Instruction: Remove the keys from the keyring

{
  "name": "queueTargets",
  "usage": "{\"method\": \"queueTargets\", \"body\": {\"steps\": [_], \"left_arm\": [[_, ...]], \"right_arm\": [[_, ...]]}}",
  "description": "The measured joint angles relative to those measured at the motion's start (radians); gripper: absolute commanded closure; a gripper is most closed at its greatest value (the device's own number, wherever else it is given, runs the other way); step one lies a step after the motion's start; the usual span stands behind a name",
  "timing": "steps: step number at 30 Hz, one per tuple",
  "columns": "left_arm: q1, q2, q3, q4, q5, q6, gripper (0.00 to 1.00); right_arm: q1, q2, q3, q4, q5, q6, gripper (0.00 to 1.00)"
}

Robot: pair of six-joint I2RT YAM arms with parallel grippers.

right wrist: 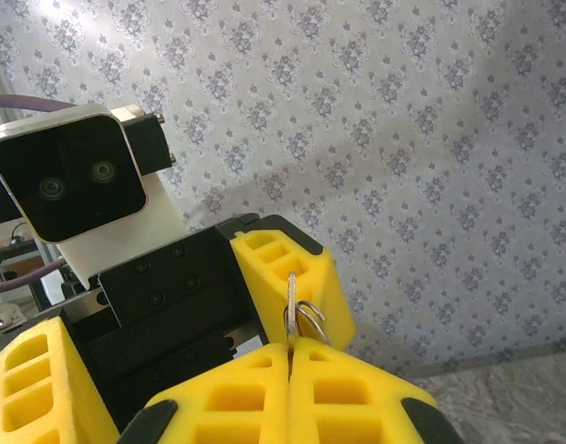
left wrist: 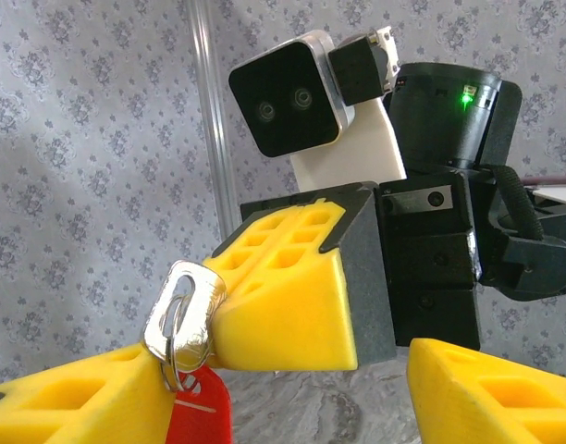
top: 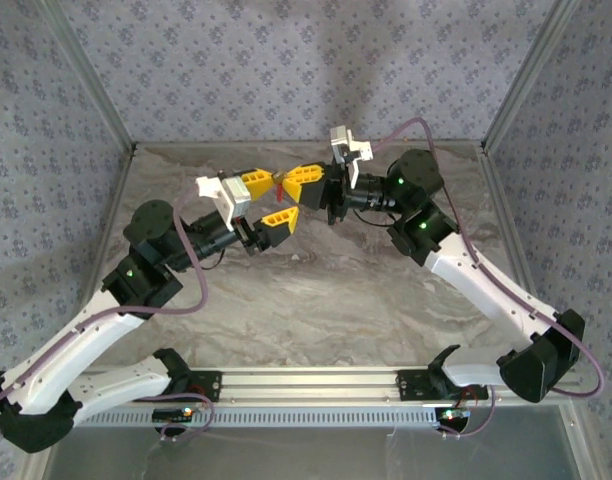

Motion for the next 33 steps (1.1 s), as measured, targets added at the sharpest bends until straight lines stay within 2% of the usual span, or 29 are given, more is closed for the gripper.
{"method": "queueTargets", "body": {"steps": [14,26,33], "left_arm": [[-0.036,-0.005,-0.002,-0.002,-0.077,0.000,0.30],[-0.037,-0.060,-0.023,-0.001,-0.093,0.000,0.30],[-0.037,-0.058,-0.032,-0.001,-0.089,-0.017,0.25]], "right_arm": [[0.005,-0.028,0.001,-0.068,0.056,-0.056,1.00],[-0.004,-0.031,0.000,-0.074,0.101,-0.060,1.00],[-0.004,-0.033,-0.006,-0.072,0.099,-0.062,1.00]]}}
